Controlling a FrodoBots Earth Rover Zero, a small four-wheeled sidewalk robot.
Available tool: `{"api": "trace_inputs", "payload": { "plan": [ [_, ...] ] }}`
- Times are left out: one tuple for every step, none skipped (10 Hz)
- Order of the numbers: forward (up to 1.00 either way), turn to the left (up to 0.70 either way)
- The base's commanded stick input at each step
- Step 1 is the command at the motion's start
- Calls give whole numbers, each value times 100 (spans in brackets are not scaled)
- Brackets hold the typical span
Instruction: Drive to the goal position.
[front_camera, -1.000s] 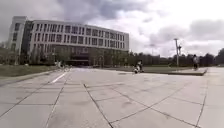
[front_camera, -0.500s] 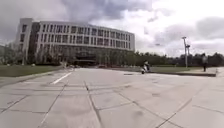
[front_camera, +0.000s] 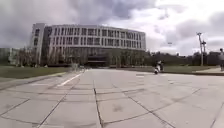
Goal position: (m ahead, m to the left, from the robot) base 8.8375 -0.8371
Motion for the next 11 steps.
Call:
{"api": "trace_inputs", "payload": {
  "plan": [
    [70,0],
    [70,0],
    [70,0],
    [70,0],
    [70,0],
    [70,0],
    [70,0],
    [70,0],
    [70,0],
    [70,0],
    [70,0]
  ]
}}
